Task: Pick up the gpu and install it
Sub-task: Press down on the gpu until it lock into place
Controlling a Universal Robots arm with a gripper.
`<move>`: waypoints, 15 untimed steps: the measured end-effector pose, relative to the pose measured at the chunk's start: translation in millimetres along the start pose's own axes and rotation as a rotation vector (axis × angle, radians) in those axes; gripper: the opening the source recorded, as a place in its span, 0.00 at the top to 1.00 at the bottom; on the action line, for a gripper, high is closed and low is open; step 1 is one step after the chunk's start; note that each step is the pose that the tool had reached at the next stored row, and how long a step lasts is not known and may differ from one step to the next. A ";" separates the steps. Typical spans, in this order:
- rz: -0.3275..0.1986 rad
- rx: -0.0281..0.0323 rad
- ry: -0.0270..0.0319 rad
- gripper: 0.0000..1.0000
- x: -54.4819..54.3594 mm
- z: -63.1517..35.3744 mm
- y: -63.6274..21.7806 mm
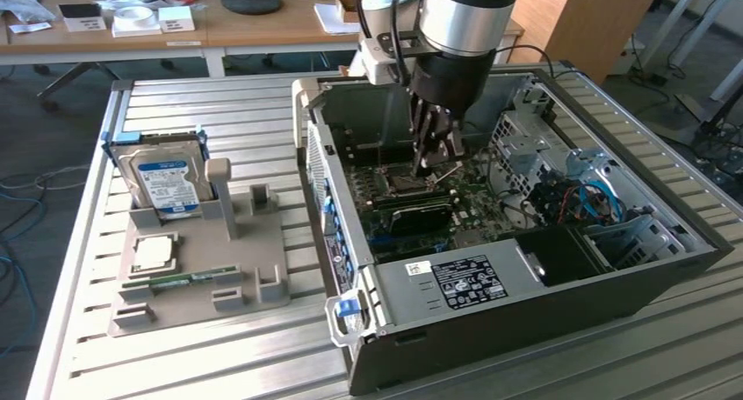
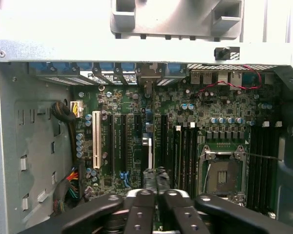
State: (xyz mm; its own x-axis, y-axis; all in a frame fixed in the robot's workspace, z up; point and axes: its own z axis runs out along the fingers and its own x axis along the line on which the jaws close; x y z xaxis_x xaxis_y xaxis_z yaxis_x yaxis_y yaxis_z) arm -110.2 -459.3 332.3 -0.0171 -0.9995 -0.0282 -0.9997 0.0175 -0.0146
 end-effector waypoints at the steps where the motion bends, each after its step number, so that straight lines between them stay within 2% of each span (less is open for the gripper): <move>1: 0.000 0.0000 0.0000 0.86 0.0 0.0 0.0; 2: 0.000 0.0000 0.0000 0.89 0.0 0.0 0.0; 8: 0.000 0.0000 0.0000 0.89 0.0 0.0 0.0; 11: 0.000 -0.0004 0.0000 0.89 0.0 0.5 -4.0; 15: 0.000 -0.0002 -0.0003 0.89 -0.1 1.6 -4.7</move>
State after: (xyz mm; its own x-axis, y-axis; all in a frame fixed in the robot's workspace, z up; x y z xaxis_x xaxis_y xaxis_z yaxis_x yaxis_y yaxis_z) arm -105.5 -459.3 330.8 -0.0171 -0.9994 -0.0285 -0.9997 0.0176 -0.0143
